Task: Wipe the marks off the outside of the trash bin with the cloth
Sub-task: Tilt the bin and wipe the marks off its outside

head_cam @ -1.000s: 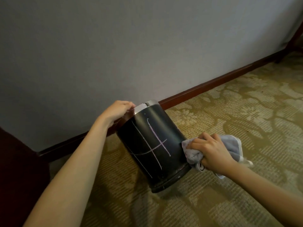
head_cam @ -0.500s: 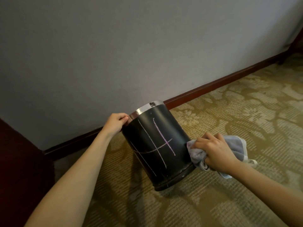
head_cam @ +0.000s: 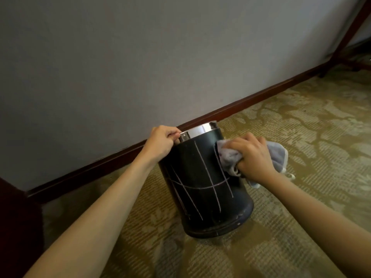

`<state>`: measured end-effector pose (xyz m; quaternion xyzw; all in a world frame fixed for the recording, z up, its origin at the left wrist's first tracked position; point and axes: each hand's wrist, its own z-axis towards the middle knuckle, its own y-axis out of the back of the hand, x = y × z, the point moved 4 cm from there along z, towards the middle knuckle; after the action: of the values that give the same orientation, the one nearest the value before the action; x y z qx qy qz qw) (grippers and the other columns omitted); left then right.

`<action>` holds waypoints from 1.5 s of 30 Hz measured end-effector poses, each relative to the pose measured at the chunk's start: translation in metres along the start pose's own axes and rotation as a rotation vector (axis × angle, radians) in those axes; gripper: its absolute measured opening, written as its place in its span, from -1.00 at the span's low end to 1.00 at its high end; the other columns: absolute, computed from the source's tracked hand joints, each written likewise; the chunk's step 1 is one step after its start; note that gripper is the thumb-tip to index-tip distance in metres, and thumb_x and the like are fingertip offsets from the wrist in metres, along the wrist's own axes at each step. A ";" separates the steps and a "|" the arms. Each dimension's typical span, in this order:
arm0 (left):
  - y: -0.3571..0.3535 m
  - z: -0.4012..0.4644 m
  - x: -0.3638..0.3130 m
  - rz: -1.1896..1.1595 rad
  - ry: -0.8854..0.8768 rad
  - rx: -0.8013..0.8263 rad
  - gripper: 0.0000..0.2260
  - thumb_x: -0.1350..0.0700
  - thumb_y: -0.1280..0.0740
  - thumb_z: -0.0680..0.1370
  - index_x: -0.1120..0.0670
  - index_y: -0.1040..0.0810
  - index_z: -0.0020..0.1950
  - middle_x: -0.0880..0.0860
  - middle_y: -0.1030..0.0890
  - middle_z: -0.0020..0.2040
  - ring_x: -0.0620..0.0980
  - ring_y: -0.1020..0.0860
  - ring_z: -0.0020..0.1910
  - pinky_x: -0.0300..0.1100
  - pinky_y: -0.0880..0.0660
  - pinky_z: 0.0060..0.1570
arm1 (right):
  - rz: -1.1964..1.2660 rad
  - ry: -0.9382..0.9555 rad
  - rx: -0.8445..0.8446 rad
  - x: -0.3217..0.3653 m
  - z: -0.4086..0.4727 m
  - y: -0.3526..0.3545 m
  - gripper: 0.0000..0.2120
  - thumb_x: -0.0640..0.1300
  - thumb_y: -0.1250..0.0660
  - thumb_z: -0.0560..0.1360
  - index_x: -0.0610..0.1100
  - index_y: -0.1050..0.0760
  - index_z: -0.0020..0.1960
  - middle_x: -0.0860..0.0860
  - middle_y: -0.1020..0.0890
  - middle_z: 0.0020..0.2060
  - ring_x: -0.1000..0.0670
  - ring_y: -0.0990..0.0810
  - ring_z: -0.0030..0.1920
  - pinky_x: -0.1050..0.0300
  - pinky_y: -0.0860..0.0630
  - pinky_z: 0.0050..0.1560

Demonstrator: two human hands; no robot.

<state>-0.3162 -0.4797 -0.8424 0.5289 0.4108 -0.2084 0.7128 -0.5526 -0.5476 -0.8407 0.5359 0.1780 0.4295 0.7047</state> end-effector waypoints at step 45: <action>0.012 0.024 0.022 0.147 0.144 -0.185 -0.79 0.24 -0.25 0.55 0.28 -0.62 -0.20 0.22 -0.62 -0.23 0.18 -0.57 -0.13 -0.15 -0.41 -0.14 | 0.033 0.072 0.333 -0.001 -0.031 -0.021 -0.70 -0.22 -0.38 0.32 0.12 -0.60 -0.05 0.27 -0.54 -0.10 0.12 -0.39 0.00 0.09 -0.18 -0.03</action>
<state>-0.2860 -0.4951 -0.8509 0.5029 0.4385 -0.0785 0.7407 -0.5667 -0.5303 -0.8712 0.6325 0.2631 0.4245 0.5921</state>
